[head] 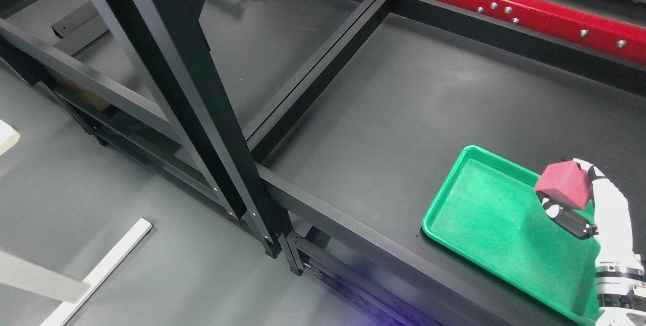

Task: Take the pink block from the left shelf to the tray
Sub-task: 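Lift the pink cube up out of the green tray with the right hand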

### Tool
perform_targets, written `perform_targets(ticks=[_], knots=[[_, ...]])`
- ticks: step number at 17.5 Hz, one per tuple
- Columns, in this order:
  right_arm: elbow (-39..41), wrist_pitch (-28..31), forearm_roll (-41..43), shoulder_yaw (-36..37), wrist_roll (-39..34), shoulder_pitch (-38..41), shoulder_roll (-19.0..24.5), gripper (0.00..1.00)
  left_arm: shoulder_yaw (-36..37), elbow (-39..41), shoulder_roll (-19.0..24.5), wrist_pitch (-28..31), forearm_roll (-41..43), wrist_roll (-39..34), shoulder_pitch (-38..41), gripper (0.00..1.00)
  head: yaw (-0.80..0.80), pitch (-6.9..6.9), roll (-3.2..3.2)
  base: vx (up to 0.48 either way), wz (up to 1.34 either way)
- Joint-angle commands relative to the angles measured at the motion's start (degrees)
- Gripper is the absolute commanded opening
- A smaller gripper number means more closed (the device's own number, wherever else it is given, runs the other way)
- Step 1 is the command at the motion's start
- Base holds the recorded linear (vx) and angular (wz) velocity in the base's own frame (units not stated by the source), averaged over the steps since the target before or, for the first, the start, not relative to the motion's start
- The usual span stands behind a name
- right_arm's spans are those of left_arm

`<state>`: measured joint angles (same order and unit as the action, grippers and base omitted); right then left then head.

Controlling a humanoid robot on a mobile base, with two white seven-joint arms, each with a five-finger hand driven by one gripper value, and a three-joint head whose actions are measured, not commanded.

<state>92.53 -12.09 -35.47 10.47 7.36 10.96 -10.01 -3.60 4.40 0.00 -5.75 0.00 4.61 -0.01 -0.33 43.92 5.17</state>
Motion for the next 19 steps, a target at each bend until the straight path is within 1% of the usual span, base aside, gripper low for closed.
perform_targets(ticks=[1,7,10,19], knots=[[1.51,-0.13,0.23,2.45,0.02,0.46,1.31,0.03,0.0,0.0,1.0,-0.05,0.09,-0.04,0.53,1.0,0.0,0.0,0.0,0.001,0.04],[1.51,-0.13,0.32,2.36,0.02,0.46,1.22,0.03,0.0,0.0,1.0,-0.05,0.09,-0.04,0.53,1.0,0.0,0.0,0.0,-0.042,0.18],[1.51,-0.13,0.32,2.45,0.02,0.46,1.14,0.03,0.0,0.0,1.0,-0.05,0.09,-0.04,0.53,1.0,0.0,0.0,0.0,-0.076,0.46],[1.51,-0.04,0.4,2.62,0.02,0.55,1.05,0.03,0.0,0.0,1.0,-0.05,0.09,-0.04,0.53,1.0,0.0,0.01,0.0,-0.103,0.75]])
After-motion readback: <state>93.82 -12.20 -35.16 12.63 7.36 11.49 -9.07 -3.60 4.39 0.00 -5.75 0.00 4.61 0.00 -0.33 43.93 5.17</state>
